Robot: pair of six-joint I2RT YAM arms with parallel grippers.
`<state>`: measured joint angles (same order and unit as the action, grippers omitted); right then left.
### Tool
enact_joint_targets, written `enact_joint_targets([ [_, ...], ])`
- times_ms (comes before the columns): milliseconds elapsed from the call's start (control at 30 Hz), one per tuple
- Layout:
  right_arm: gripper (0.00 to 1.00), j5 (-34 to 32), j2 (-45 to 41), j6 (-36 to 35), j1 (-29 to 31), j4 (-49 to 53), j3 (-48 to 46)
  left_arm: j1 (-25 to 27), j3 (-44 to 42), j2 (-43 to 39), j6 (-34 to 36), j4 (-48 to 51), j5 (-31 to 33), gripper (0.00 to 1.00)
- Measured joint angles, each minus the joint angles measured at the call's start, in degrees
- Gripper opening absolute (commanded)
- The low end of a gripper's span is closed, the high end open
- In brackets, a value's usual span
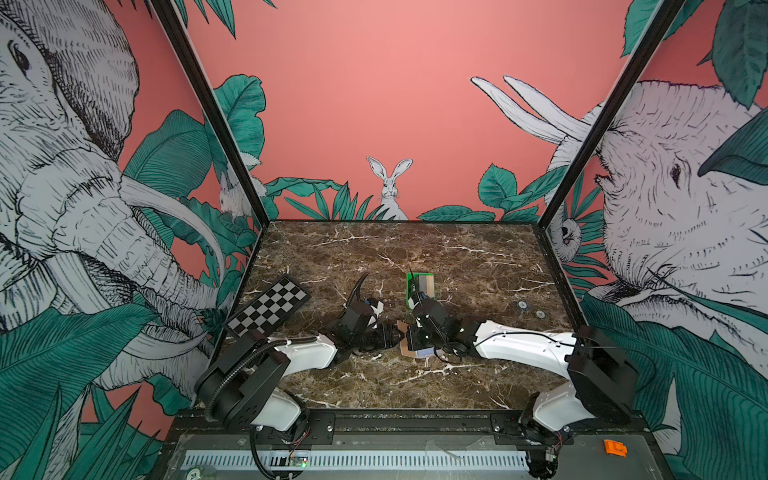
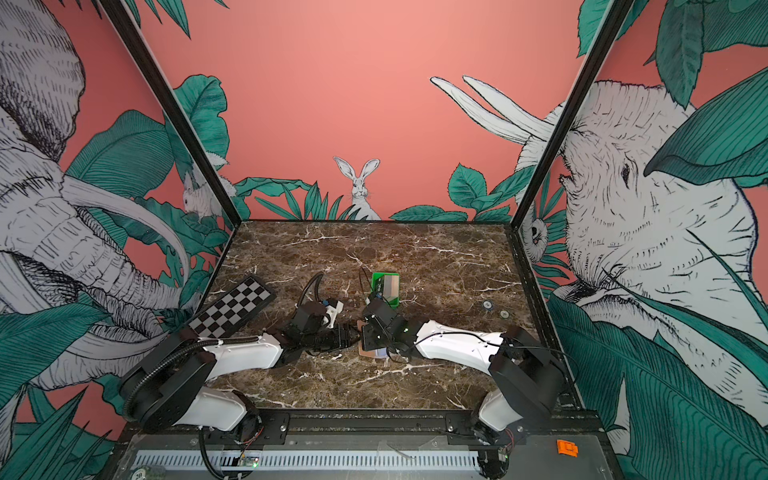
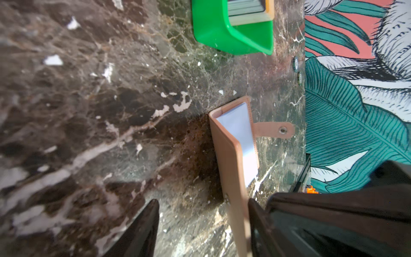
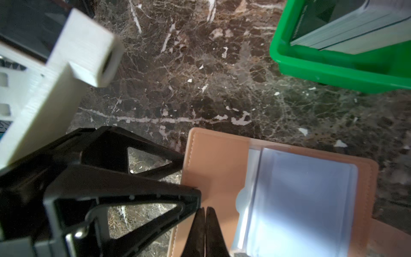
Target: Put the credit cards into the card holder
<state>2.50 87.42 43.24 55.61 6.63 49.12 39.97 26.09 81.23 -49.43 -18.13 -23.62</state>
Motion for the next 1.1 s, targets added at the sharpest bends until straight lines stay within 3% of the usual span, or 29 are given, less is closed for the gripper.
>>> enact_joint_targets([
  [467,0.00,4.20,5.95,2.43,0.00,-5.97,-1.38,-1.18,0.92,-5.01,0.61,4.52,-2.10,0.32],
  [633,0.00,3.87,6.49,3.39,0.00,-5.86,-2.25,-1.18,1.11,-4.28,0.26,3.30,-2.82,0.27],
  [1100,0.00,0.85,3.30,4.00,-1.31,-3.10,-3.65,1.46,1.22,7.13,-0.92,-3.02,-2.75,0.22],
])
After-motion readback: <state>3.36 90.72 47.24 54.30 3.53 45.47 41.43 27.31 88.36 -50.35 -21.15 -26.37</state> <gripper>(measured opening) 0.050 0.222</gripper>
